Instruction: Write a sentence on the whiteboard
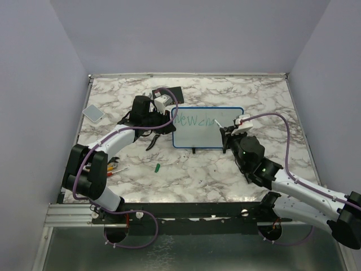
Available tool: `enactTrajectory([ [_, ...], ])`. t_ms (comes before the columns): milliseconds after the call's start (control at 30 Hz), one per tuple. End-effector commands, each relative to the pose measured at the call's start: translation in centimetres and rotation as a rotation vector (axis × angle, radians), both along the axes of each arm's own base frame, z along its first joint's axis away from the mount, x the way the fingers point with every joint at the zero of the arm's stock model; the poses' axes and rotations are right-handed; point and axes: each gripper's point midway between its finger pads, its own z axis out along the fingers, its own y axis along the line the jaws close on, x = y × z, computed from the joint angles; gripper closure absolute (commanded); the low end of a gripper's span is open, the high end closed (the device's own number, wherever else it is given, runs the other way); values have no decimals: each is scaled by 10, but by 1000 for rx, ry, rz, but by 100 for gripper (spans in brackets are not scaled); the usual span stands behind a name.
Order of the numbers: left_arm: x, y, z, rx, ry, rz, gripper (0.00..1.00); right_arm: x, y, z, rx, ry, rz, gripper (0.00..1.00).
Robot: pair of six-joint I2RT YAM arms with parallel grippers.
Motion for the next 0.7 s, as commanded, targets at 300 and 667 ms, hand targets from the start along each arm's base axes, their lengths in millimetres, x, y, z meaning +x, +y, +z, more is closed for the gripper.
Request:
enactTrajectory([
  [300, 1, -3, 13, -10, -36, -16, 79, 3, -10, 5, 15, -11, -60, 99],
  [667, 1, -3, 14, -11, -38, -15, 79, -6, -17, -28, 15, 74, -76, 99],
])
